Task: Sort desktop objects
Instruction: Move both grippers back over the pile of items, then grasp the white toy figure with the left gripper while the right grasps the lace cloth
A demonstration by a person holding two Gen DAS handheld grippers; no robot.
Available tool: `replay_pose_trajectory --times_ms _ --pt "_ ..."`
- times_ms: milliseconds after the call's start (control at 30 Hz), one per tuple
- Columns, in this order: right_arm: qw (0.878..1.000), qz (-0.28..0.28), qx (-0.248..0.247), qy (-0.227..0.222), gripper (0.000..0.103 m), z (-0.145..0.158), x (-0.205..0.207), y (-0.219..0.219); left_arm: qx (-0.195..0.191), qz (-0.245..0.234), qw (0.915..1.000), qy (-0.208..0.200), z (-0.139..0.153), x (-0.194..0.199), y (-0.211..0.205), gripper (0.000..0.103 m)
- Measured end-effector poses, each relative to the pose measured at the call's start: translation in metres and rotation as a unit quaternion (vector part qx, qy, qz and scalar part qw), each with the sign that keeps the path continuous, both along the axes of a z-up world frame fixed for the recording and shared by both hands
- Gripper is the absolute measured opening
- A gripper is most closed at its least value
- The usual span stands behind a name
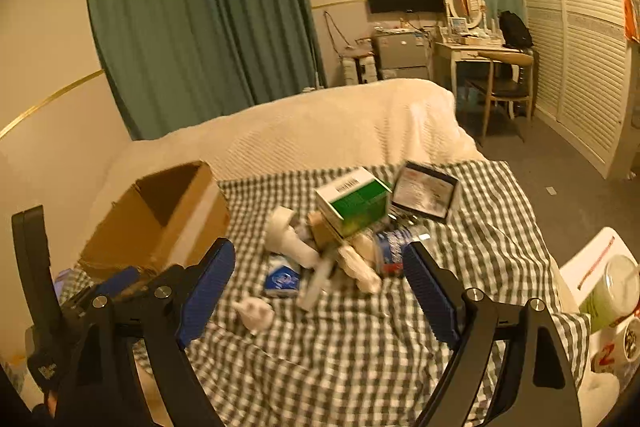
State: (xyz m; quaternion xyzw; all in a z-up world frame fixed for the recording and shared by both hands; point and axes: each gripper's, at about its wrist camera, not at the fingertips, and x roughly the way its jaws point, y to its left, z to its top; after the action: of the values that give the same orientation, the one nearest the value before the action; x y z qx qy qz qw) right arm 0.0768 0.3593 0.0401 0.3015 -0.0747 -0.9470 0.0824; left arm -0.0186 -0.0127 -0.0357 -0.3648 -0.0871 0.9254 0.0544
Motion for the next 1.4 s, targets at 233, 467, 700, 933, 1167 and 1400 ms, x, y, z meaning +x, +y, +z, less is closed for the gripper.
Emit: replay_pose_trajectory --times_ms 233,467,700,933,1167,1400 --pt "1.000 0.004 0.018 -0.019 0.086 -0.053 -0.011 0.009 0.003 0.038 0.9978 -0.055 -0.070 -0.011 0.008 0.092" --pt "0.998 0.020 0.025 -0.045 0.086 -0.108 -0.040 0.012 0.019 0.064 0.9953 -0.070 -0.102 -0.028 0.004 0.092" --pt "0.996 0.046 0.020 -0.072 0.085 -0.152 -0.087 0.008 0.028 0.088 0.9931 -0.072 -0.123 -0.043 0.008 0.092" --pt "0.995 0.068 0.028 -0.073 0.075 -0.180 -0.142 -0.004 -0.007 0.105 0.9932 -0.050 -0.133 -0.048 0.016 0.092" --pt "0.993 0.091 0.039 -0.070 0.067 -0.199 -0.154 -0.007 -0.035 0.129 0.9897 -0.051 -0.141 -0.061 0.019 0.092" --pt "0.989 0.076 -0.005 -0.123 0.036 -0.224 -0.174 0.015 -0.049 0.133 0.9886 -0.050 -0.148 -0.062 0.017 0.085"
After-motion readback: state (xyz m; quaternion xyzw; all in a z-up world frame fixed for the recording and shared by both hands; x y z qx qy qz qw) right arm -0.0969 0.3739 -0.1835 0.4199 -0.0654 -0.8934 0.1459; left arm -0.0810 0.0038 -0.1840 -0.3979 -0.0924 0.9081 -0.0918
